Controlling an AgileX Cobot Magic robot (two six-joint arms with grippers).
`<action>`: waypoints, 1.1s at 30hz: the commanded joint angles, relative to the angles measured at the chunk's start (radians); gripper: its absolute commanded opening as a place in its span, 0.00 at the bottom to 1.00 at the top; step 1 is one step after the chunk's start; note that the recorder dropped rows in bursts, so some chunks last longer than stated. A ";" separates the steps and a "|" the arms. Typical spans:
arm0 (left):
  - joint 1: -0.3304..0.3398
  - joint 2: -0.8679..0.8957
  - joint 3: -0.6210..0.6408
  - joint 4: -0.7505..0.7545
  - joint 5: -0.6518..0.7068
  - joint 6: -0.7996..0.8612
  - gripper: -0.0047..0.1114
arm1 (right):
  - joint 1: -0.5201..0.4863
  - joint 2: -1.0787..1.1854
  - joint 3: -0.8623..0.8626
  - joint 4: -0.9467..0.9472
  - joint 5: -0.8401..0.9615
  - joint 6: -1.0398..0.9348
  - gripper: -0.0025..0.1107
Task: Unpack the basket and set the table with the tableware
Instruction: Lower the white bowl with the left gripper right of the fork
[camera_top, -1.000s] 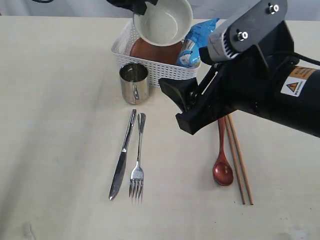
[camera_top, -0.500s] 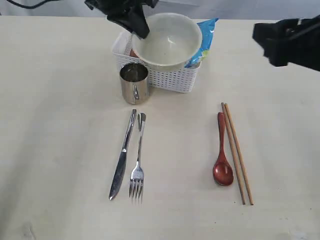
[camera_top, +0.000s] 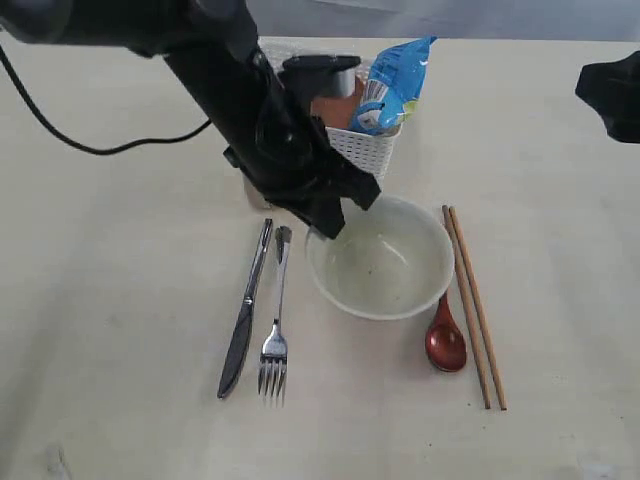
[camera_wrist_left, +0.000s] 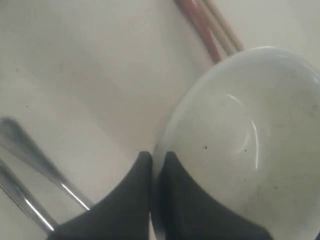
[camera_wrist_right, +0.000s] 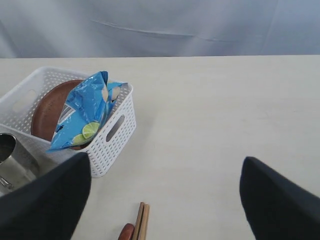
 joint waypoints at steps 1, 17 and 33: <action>-0.010 -0.013 0.105 -0.025 -0.147 -0.034 0.04 | -0.006 -0.004 -0.001 -0.006 0.018 0.000 0.69; -0.017 -0.004 0.220 -0.063 -0.262 -0.045 0.04 | -0.006 -0.004 -0.001 -0.004 0.029 -0.002 0.69; -0.057 0.017 0.206 -0.046 -0.255 -0.010 0.42 | -0.006 -0.004 -0.001 -0.004 0.040 -0.002 0.69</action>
